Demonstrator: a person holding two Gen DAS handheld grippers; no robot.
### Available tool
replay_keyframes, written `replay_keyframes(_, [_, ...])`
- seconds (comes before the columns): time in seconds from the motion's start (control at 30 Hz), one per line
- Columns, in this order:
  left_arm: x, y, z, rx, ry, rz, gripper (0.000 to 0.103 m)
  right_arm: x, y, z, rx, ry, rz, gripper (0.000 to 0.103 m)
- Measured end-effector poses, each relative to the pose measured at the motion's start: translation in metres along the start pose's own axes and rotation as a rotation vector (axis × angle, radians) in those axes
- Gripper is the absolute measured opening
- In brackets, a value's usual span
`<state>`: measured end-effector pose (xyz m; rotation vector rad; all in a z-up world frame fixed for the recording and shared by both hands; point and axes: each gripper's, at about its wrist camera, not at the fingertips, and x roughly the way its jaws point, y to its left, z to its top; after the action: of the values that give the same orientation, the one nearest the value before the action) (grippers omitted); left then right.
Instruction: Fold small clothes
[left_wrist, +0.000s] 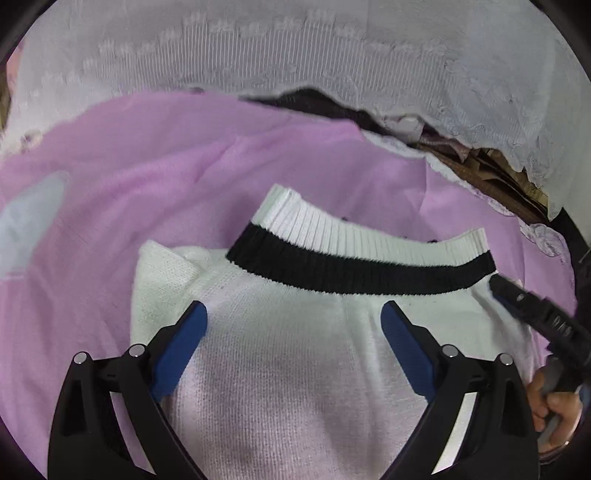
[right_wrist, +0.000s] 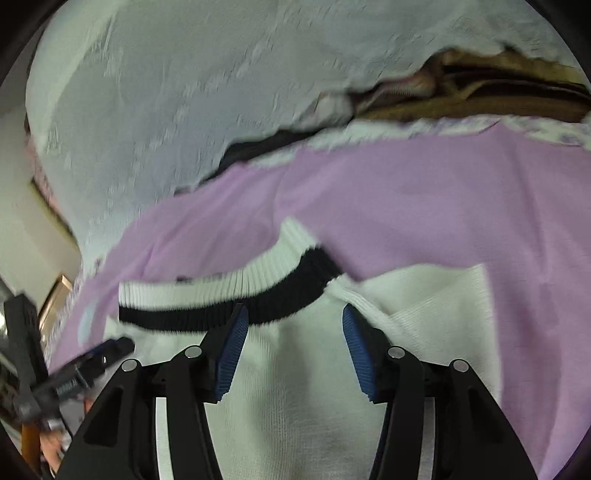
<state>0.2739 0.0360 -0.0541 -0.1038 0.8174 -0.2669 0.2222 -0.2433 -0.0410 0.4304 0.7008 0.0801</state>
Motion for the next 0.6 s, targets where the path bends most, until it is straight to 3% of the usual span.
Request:
replay_keyframes(0.07, [-0.017,-0.006,0.001,0.025,-0.060,-0.021,0.093,-0.008,0.008,0.001,-0.046,-0.041,-0.003,0.054])
replay_keyframes(0.13, [-0.023,-0.012,0.002,0.053,-0.095,0.025,0.095,-0.011,0.017,-0.001,-0.091,-0.053,-0.008,0.054])
replay_keyframes(0.2, [-0.014,-0.011,0.000,0.066,-0.074,0.090,0.098,-0.004,0.022,-0.002,-0.121,-0.035,-0.025,0.061])
replay_keyframes(0.27, [0.018,-0.002,-0.006,0.044,0.038,0.184,0.098,0.014,0.022,-0.008,-0.151,0.047,-0.078,0.070])
replay_keyframes(0.3, [0.025,0.000,-0.007,0.035,0.059,0.189,0.099,0.022,0.021,-0.011,-0.159,0.082,-0.074,0.072])
replay_keyframes(0.43, [0.020,-0.008,-0.009,0.081,0.023,0.235,0.099,0.020,0.026,-0.014,-0.197,0.072,-0.076,0.080])
replay_keyframes(0.6, [0.016,-0.002,-0.007,0.060,0.021,0.221,0.099,0.010,0.020,-0.015,-0.172,0.030,-0.050,0.080])
